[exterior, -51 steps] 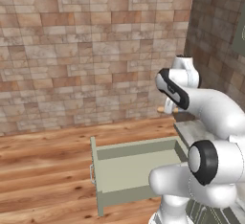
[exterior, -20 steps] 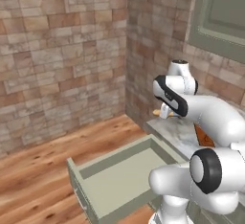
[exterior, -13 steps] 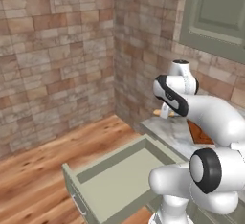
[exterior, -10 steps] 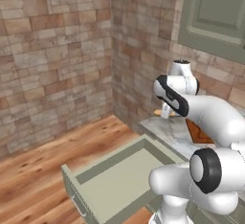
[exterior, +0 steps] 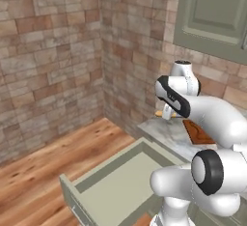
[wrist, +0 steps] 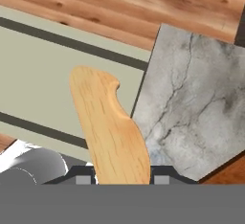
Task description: Pick up the knife from the drawer and place it on the cutting board. Then place the meat from the plate to the cutting board.
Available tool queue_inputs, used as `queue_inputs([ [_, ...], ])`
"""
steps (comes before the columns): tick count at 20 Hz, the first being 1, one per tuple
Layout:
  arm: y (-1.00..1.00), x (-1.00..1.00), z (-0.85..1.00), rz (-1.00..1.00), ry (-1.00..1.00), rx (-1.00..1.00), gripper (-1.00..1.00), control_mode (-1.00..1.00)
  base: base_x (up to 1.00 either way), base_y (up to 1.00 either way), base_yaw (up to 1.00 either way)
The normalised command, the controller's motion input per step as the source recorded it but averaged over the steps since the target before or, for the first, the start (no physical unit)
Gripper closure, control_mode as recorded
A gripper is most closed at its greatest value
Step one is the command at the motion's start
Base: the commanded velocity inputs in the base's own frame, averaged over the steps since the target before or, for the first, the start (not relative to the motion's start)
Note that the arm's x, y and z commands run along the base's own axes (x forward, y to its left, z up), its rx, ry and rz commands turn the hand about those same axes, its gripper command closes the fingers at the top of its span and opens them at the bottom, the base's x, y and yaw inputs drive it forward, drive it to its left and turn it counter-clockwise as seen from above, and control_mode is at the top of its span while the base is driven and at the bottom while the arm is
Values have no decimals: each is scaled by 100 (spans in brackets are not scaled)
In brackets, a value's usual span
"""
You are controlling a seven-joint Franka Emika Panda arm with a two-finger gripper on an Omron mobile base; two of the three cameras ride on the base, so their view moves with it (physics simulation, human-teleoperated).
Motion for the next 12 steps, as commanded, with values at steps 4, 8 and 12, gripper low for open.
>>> queue_inputs([
  [4,0,0,0,0,0,0,100,100,-5,-58,-39],
  [8,0,0,0,0,0,0,100,100,-35,-4,-3],
  [12,0,0,0,0,0,0,100,100,-71,0,0],
])
